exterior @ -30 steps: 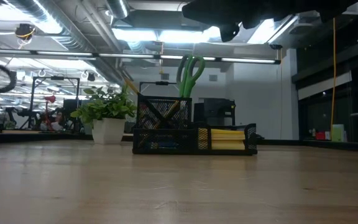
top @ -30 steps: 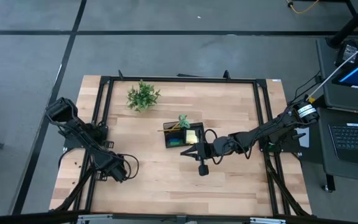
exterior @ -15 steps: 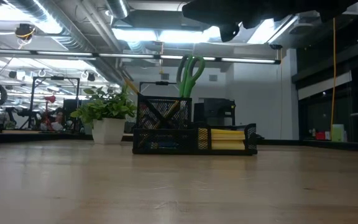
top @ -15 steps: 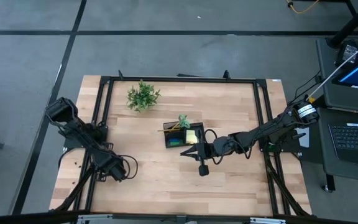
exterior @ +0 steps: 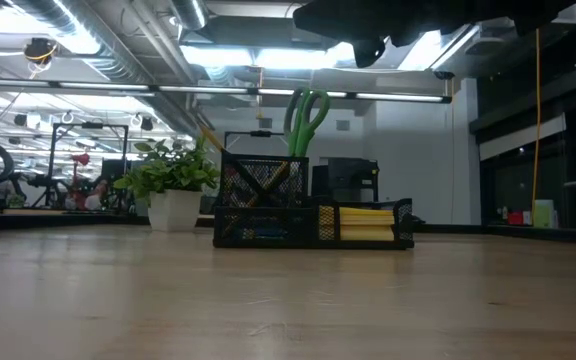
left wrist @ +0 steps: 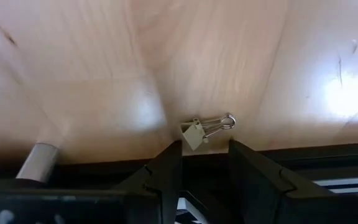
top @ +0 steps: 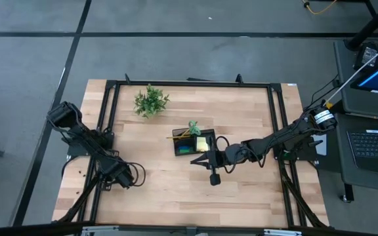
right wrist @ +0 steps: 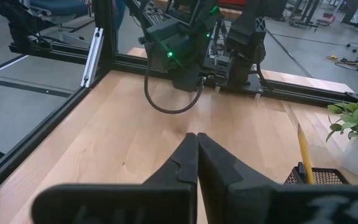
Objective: Pick and place office supplies into organizer
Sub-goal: Put the green binder clip into the black desk organizer
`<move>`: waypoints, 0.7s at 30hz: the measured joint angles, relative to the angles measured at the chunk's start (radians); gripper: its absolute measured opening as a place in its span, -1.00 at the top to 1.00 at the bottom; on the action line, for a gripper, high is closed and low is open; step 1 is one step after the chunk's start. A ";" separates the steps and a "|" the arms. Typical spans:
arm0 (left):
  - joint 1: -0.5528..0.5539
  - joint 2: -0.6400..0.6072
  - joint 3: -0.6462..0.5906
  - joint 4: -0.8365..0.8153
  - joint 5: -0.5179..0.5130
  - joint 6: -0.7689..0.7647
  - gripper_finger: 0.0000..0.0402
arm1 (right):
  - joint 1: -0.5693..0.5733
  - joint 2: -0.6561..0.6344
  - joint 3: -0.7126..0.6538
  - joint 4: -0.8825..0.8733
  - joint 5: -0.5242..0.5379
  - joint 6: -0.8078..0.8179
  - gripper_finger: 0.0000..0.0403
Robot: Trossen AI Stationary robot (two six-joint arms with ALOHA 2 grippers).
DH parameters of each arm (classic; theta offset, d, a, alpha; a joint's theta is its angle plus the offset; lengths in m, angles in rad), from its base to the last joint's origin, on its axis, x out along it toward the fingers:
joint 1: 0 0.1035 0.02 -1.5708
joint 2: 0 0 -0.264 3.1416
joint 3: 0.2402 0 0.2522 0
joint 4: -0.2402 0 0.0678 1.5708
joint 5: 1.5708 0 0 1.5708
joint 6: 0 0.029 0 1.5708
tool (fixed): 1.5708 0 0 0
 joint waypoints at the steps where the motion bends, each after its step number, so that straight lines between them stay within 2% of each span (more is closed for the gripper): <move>1: 0.000 0.000 0.000 0.002 -0.001 0.006 0.37 | 0.000 0.000 0.000 0.000 0.000 0.000 0.95; 21: -0.002 0.002 0.021 -0.005 -0.065 0.030 0.63 | 0.000 0.000 0.000 -0.003 0.000 0.000 0.95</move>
